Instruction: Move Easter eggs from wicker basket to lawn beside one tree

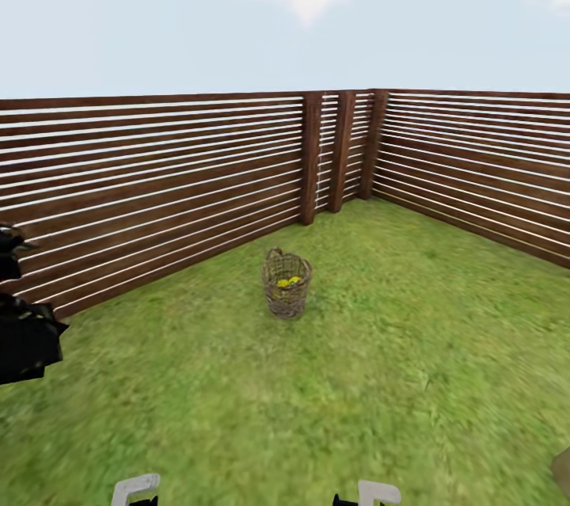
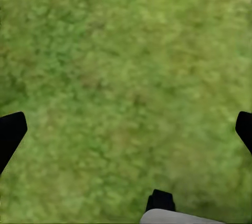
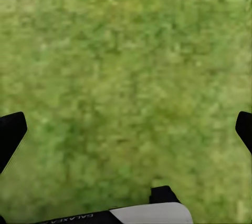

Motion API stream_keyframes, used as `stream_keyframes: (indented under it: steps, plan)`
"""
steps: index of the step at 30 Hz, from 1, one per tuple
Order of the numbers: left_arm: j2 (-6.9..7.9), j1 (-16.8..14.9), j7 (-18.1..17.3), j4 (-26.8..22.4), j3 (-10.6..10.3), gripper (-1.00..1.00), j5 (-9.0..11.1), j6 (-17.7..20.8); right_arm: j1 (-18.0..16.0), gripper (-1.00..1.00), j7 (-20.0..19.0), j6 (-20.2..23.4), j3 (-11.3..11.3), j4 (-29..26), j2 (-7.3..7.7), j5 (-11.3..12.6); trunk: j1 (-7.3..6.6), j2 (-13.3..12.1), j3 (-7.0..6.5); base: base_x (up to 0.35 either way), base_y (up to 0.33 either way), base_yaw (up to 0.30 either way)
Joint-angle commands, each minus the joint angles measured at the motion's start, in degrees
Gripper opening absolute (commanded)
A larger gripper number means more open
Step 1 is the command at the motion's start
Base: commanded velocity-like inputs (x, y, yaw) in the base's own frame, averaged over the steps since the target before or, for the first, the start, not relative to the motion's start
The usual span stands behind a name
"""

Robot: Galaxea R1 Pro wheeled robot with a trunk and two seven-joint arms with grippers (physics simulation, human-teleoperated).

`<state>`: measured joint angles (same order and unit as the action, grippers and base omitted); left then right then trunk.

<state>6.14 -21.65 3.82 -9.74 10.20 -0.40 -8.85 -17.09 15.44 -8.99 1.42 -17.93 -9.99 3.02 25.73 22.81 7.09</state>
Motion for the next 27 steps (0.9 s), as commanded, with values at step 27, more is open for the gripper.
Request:
stream_keyframes:
  steps: [27]
  plan:
    - [-0.07, -0.06, 0.04, 0.07, 0.17, 1.0, -0.04, -0.2, -0.05, 1.0, 0.21, -0.24, 0.16, 0.03, -0.01, 0.29, 0.06, 0.11, -0.24, 0.248, 0.126, -0.096]
